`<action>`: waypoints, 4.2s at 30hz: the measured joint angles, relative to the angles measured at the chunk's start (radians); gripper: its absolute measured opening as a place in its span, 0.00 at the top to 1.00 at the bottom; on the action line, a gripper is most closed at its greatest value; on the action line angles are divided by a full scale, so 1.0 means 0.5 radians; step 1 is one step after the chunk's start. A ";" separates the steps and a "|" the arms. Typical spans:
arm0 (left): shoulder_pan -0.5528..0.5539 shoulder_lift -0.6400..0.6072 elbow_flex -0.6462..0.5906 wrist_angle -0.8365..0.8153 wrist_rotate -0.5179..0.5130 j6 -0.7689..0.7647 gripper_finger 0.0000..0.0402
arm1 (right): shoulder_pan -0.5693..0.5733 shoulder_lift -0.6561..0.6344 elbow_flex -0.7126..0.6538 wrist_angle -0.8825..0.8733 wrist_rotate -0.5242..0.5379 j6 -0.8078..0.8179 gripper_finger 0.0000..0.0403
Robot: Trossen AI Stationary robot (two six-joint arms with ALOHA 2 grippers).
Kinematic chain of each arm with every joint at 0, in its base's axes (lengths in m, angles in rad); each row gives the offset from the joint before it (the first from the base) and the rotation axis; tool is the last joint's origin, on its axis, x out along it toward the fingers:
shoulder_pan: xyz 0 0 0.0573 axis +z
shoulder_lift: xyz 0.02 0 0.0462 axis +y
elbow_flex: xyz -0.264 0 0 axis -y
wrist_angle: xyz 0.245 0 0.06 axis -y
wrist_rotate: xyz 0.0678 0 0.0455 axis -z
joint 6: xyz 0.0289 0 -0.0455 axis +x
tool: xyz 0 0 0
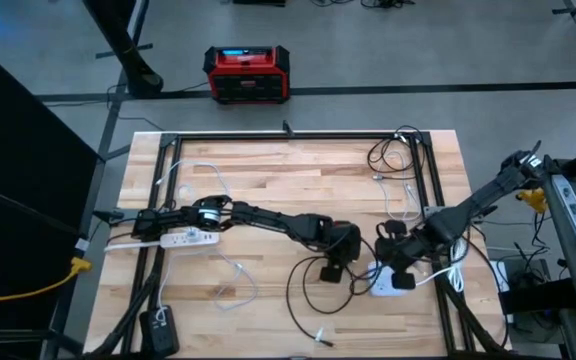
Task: Insert USB
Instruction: Insert the bottom black charger cable into the right white outlet extension
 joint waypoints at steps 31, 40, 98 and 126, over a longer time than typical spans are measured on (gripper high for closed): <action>-0.092 -0.002 -0.011 0.386 -0.029 -0.144 0.95 | 0.297 0.439 -0.013 0.080 0.076 0.250 1.00; -0.105 -0.003 -0.023 0.385 -0.115 -0.174 0.95 | 0.297 0.439 -0.014 0.095 0.078 0.252 1.00; -0.200 -0.004 -0.034 0.548 -0.335 -0.459 0.96 | 0.277 0.491 0.005 0.271 0.227 0.163 1.00; -0.194 -0.008 -0.033 0.482 -0.405 -0.441 0.96 | 0.480 0.374 0.034 -0.072 0.075 0.724 1.00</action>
